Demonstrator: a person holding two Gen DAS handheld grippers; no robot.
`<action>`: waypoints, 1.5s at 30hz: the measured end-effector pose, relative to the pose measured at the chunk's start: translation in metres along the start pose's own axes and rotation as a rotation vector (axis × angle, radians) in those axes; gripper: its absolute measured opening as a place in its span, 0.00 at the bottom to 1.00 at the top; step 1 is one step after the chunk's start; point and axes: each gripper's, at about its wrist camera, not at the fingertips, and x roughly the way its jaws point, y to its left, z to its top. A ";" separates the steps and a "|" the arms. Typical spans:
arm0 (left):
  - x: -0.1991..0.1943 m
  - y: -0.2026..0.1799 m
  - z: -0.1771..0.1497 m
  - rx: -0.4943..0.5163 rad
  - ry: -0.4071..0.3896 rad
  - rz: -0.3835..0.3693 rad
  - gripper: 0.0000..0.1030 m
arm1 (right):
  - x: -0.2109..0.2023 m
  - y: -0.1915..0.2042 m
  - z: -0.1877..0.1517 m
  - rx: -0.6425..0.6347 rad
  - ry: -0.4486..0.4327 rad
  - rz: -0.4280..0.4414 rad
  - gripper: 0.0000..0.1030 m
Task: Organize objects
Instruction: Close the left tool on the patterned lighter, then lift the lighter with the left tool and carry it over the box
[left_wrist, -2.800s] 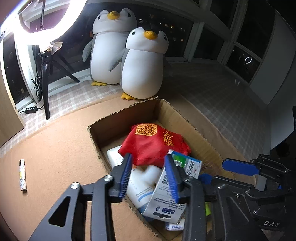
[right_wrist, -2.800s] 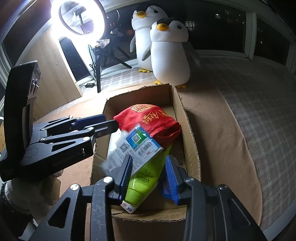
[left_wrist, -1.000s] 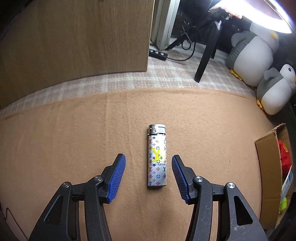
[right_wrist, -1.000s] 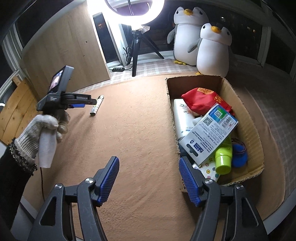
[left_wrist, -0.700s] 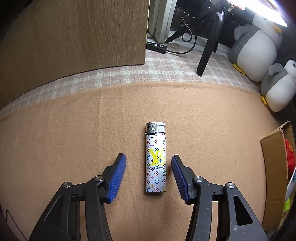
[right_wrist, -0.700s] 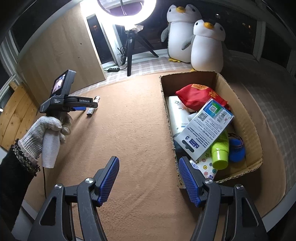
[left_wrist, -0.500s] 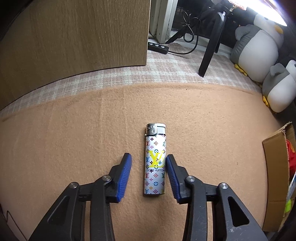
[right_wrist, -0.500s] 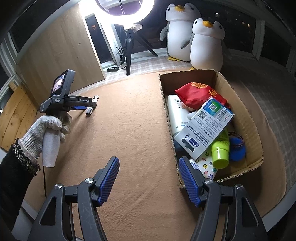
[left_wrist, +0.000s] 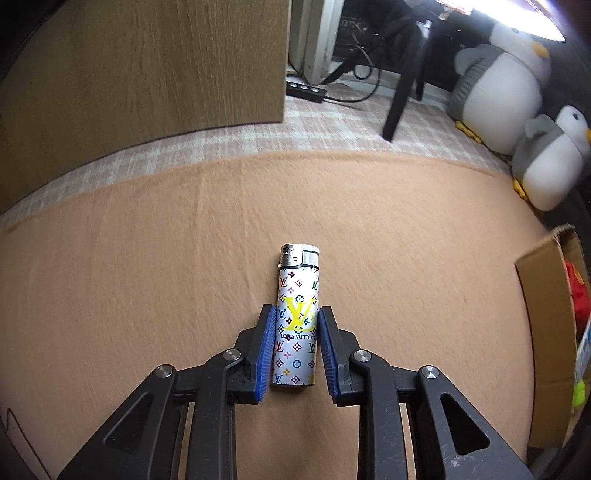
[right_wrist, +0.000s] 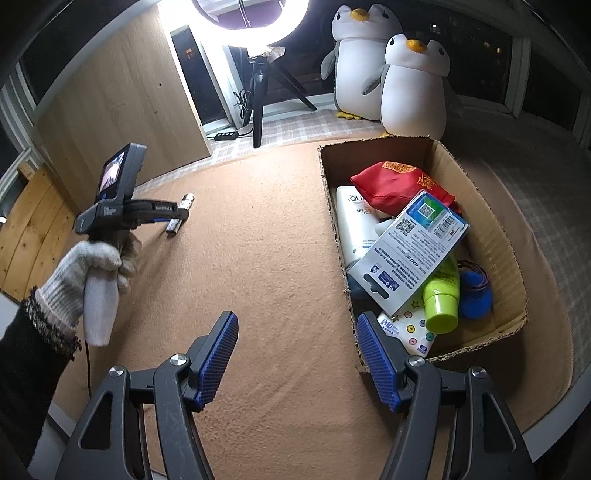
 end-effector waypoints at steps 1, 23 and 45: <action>-0.002 -0.002 -0.006 0.002 -0.001 -0.006 0.25 | 0.000 0.000 0.000 -0.001 -0.001 0.001 0.61; -0.060 -0.088 -0.123 0.112 -0.033 -0.104 0.24 | -0.014 -0.017 -0.006 -0.008 -0.040 0.000 0.61; -0.123 -0.188 -0.097 0.250 -0.129 -0.275 0.24 | -0.032 -0.071 -0.017 0.092 -0.064 -0.042 0.62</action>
